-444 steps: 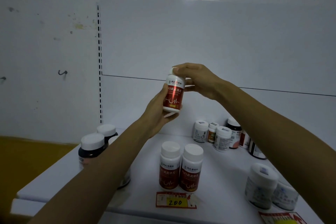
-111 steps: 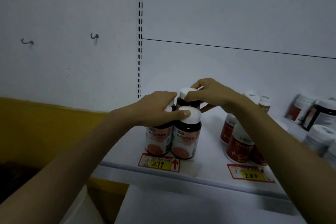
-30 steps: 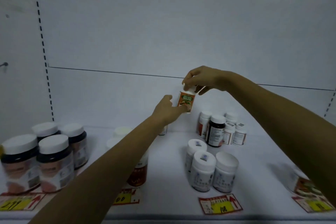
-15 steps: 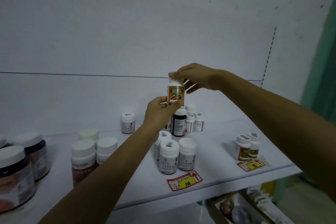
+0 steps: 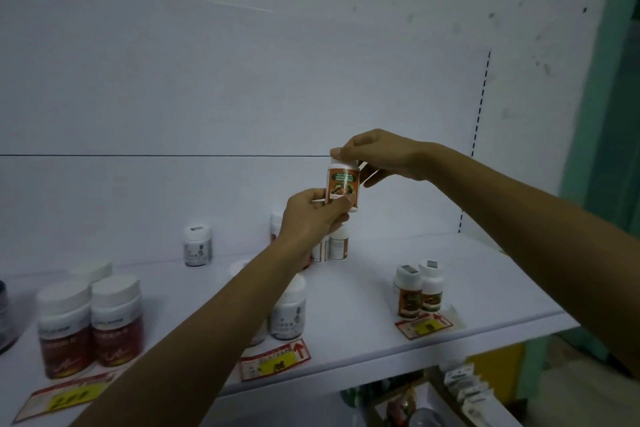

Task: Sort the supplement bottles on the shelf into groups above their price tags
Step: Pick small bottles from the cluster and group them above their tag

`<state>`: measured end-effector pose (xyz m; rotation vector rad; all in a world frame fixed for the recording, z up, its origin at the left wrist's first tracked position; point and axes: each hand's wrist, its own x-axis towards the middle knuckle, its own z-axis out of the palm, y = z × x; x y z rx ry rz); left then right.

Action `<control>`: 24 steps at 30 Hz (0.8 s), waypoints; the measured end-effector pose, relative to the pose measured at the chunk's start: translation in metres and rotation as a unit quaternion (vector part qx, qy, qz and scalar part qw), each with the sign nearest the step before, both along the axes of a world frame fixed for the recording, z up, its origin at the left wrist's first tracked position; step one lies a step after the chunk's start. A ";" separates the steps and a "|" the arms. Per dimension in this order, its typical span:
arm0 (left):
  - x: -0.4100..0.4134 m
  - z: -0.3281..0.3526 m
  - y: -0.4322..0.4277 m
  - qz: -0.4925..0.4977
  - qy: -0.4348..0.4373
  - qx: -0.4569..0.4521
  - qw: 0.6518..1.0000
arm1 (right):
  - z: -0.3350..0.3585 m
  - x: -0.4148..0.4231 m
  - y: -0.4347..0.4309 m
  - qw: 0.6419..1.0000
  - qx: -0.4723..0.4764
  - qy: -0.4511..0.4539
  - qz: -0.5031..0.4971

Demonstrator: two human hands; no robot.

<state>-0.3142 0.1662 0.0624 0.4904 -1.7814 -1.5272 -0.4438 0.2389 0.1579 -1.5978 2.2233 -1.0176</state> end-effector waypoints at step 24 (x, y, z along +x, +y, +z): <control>-0.108 -0.042 0.086 0.116 -0.038 -0.041 0.992 | -0.050 -0.124 0.066 0.994 -0.005 -0.045 0.099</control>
